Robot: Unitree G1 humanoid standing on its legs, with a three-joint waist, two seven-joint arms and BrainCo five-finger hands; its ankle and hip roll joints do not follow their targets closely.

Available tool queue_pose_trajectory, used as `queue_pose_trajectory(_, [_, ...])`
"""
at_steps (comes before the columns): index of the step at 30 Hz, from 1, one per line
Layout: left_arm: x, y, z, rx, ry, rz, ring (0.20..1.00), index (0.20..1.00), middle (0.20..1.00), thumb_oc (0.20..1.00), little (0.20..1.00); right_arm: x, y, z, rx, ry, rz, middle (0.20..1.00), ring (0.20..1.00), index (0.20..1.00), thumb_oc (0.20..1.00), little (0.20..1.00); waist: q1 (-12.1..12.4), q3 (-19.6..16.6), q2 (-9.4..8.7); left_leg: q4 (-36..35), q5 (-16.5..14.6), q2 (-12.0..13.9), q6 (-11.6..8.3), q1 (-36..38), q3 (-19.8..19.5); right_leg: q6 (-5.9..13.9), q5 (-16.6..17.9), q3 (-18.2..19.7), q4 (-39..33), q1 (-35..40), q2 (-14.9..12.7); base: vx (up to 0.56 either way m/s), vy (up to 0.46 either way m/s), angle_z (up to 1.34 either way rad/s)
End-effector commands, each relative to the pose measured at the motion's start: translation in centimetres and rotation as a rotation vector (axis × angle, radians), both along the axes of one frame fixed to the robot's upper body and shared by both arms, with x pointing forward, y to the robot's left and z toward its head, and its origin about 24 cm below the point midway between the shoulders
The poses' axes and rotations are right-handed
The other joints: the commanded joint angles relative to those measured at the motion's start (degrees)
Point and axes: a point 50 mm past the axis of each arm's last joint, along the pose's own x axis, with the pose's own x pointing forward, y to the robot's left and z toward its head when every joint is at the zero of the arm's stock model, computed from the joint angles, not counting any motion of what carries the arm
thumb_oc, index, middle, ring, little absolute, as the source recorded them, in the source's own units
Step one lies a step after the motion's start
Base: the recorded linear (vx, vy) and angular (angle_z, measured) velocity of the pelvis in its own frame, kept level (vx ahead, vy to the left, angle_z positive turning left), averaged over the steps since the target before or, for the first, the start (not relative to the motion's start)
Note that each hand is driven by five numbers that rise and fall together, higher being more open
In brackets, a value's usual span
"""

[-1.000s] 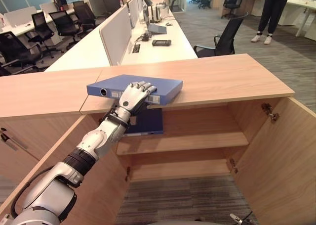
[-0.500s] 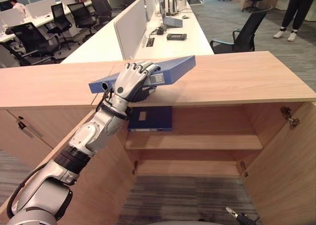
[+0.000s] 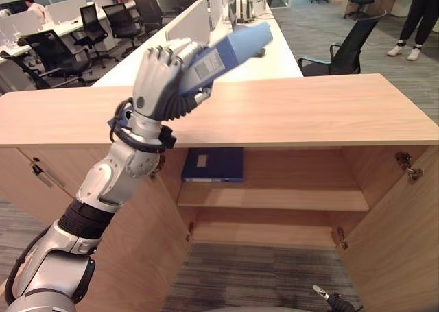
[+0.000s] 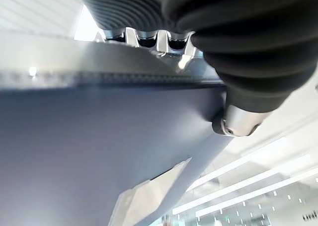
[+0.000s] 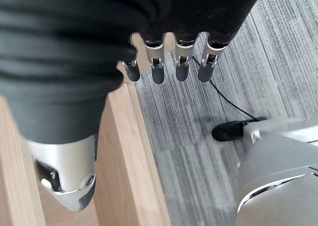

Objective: Put the empty folder in the office cabinet

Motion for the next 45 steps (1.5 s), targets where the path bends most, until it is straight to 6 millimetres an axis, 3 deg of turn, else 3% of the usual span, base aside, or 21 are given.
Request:
queue_pose_trajectory(1, [-1.7,1.1,4.3,-0.24,-0.118,-0.17,0.2,0.2,0.2,0.2,0.2,3.3,1.4,0.3,0.02,-0.089,0.023,1.0,1.0,1.0,1.0,1.0,1.1,-0.1,-2.21,0.8,-1.2,-1.5,-0.12,-0.8,-3.0,2.91,-7.8,0.7,2.4,3.8,-0.2,0.0,0.0,0.0])
queue_pose_trajectory(5, [-2.5,1.7,3.9,-0.38,-0.053,-0.317,0.2,0.2,0.2,0.2,0.2,3.7,1.3,0.5,0.024,-0.105,0.03,1.0,1.0,1.0,1.0,1.0,1.3,0.0,-2.19,0.8,-1.1,-1.5,-0.02,-0.8,-3.0,2.85,-7.7,0.7,2.3,3.8,-0.2,-0.01,-0.002,0.0])
queue_pose_trajectory(12, [-3.1,3.0,1.9,-0.642,0.249,-0.738,0.2,0.2,0.2,0.2,0.2,4.6,0.8,0.9,0.047,-0.136,0.049,1.0,1.0,1.0,1.0,1.0,1.9,0.3,-2.13,0.8,-1.1,-1.6,0.14,-1.0,-2.9,2.72,-7.5,0.7,2.1,4.0,-0.4,0.0,0.001,0.0])
queue_pose_trajectory(16, [-3.1,3.1,0.9,-0.719,0.355,-0.879,0.2,0.2,0.2,0.2,0.2,4.4,0.8,0.9,0.057,-0.123,0.066,1.0,1.0,1.0,1.0,1.0,2.3,0.4,-2.29,0.8,-1.1,-1.7,0.2,-0.9,-3.0,2.63,-7.5,0.7,2.1,4.2,-0.4,0.0,0.0,0.0])
queue_pose_trajectory(21, [-3.1,3.3,-0.1,-0.764,0.424,-0.928,0.2,0.2,0.2,0.2,0.2,4.7,0.9,1.0,0.064,-0.128,0.089,1.0,1.0,1.0,1.0,1.0,2.7,0.7,-2.34,0.8,-1.1,-1.7,0.26,-1.0,-3.0,2.71,-7.5,0.6,2.1,4.1,-0.5,0.0,0.0,0.0])
queue_pose_trajectory(23, [-3.0,3.5,-1.4,-0.813,0.496,-0.95,0.2,0.2,0.2,0.2,0.2,7.6,1.4,2.2,0.066,-0.241,0.182,1.0,1.0,1.0,1.0,1.0,3.3,1.0,-2.56,0.8,-1.0,-1.7,0.32,-1.2,-3.0,2.71,-7.3,0.6,2.1,4.0,-0.5,0.0,0.0,0.0])
queue_pose_trajectory(24, [-3.1,3.5,-1.4,-0.814,0.496,-0.95,0.2,0.2,0.2,0.2,0.2,7.6,1.4,2.2,0.066,-0.24,0.182,1.0,1.0,1.0,1.0,1.0,3.3,1.0,-2.55,0.8,-1.0,-1.7,0.32,-1.2,-3.0,2.71,-7.3,0.6,2.2,4.0,-0.5,0.0,0.0,0.0])
queue_pose_trajectory(27, [-3.2,3.8,-2.3,-0.831,0.54,-0.944,0.2,0.2,0.2,0.2,0.2,10.7,1.7,4.6,0.042,-0.405,0.279,1.0,1.0,1.0,1.0,1.0,3.4,1.2,-2.67,0.8,-0.9,-1.7,0.36,-1.3,-3.0,2.69,-7.3,0.7,2.2,3.9,-0.5,0.0,0.0,0.0])
queue_pose_trajectory(31, [-3.5,4.4,-3.2,-0.866,0.569,-0.924,0.2,0.2,0.2,0.2,0.2,14.5,2.3,10.0,0.036,-0.715,0.389,1.0,1.0,1.0,1.0,1.0,3.3,1.3,-2.75,0.8,-1.0,-1.7,0.49,-1.3,-3.0,2.7,-7.3,0.8,2.4,3.7,-0.6,0.0,0.0,0.0])
queue_pose_trajectory(36, [-3.5,5.2,-4.5,-0.9,0.612,-0.881,0.2,0.2,0.2,0.2,0.2,17.3,3.0,19.8,0.023,-1.144,0.56,1.0,1.0,1.0,1.0,1.0,2.8,1.2,-3.06,0.8,-1.1,-1.6,0.75,-1.2,-2.7,2.66,-7.5,1.1,2.7,3.4,-0.6,0.02,0.019,-0.04])
queue_pose_trajectory(41, [-3.7,5.5,-5.5,-0.91,0.645,-0.857,0.2,0.2,0.2,0.2,0.2,17.8,3.8,24.1,0.045,-1.335,0.611,1.0,1.0,1.0,1.0,1.0,2.5,1.1,-3.24,0.8,-1.3,-1.6,0.94,-1.1,-2.5,2.65,-7.4,1.6,2.7,3.3,-0.6,0.02,0.015,-0.06])
queue_pose_trajectory(45, [-3.7,5.5,-5.9,-0.916,0.661,-0.854,0.2,0.2,0.2,0.2,0.2,18.1,5.1,25.8,0.075,-1.414,0.66,1.0,1.0,1.0,1.0,1.0,2.4,1.0,-3.41,0.8,-1.4,-1.5,1.06,-1.0,-2.2,2.6,-7.5,2.0,2.8,3.2,-0.6,0.0,0.0,0.0])
